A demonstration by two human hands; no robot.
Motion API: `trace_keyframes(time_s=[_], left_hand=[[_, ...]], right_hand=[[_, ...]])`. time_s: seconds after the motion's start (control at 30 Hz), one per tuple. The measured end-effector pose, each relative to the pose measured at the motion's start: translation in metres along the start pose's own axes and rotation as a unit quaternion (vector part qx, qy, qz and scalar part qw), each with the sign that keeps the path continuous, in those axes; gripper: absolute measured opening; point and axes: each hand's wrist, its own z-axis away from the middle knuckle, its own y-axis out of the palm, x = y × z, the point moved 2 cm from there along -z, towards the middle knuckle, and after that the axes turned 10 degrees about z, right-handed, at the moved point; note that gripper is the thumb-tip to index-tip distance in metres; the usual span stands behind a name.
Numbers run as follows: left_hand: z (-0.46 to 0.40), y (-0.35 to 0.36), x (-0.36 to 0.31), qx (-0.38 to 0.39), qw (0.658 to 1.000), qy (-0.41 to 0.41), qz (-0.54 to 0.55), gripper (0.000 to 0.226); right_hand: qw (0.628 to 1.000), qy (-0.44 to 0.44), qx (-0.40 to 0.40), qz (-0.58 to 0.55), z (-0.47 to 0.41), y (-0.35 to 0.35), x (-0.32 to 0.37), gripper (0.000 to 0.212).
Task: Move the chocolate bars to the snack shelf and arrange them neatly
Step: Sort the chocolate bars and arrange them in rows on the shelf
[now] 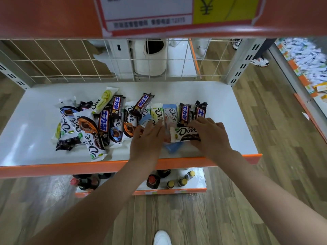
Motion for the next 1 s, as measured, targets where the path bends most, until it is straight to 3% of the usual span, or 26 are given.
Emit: trace_keyframes(time_s=[0.07,0.3,0.5,0.73,1.0], left_hand=[[-0.002,0.004,0.008,0.024,1.0,-0.01,0.001,0.06],[0.0,-0.01,0.02,-0.016,0.999,-0.015,-0.03,0.038],[0.009,-0.011,0.027,-0.077,0.996,0.039,0.005,0.038],[0.022,-0.02,0.03,-0.023,0.999,-0.017,0.028,0.041],[0.053,-0.054,0.037,-0.036,0.997,-0.055,0.035,0.045]], right_hand=[[1.0,0.013,-0.011,0.003,0.001,0.0,0.001,0.047],[0.998,-0.018,0.006,0.061,0.003,0.004,0.011,0.053],[0.998,-0.02,0.013,0.064,0.005,0.0,0.013,0.051],[0.997,-0.035,0.002,0.066,0.013,-0.017,0.03,0.049],[0.997,-0.049,-0.01,0.055,0.033,-0.054,0.06,0.05]])
